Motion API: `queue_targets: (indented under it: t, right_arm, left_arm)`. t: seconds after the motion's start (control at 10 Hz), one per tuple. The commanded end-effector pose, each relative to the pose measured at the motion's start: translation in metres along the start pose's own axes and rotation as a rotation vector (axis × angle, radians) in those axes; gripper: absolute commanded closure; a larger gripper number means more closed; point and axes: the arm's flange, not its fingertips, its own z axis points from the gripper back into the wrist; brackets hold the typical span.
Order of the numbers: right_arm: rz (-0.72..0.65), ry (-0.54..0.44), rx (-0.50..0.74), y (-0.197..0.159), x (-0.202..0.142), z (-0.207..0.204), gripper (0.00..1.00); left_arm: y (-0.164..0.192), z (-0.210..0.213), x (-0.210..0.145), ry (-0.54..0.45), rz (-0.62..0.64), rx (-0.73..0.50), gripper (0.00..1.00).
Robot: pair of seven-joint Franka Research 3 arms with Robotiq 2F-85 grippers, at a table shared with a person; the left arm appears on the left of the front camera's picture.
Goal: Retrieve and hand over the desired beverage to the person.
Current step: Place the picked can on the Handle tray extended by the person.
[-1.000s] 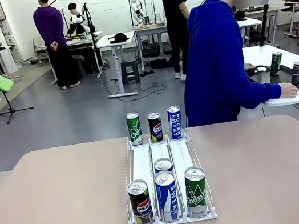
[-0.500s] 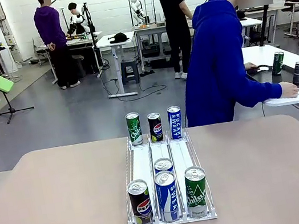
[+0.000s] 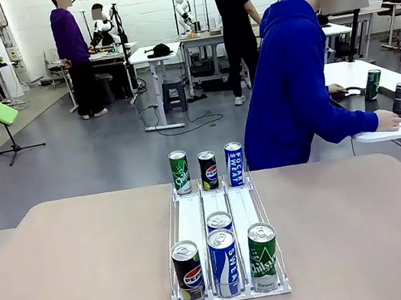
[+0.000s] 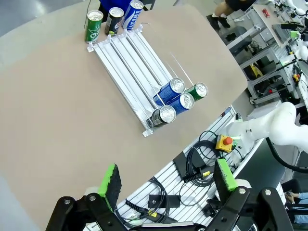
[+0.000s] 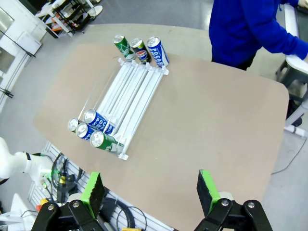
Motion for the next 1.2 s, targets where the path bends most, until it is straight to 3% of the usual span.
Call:
queue_targets:
  t: [0.0, 1.1]
  right_arm:
    - [0.001, 0.002, 0.002, 0.0001, -0.0005, -0.0008, 0.0]
    - [0.001, 0.002, 0.002, 0.0001, -0.0005, -0.0008, 0.0]
  left_arm:
    - [0.0001, 0.0007, 0.0012, -0.003, -0.007, -0.012, 0.0]
    - [0.0001, 0.0007, 0.0012, -0.003, -0.007, -0.012, 0.0]
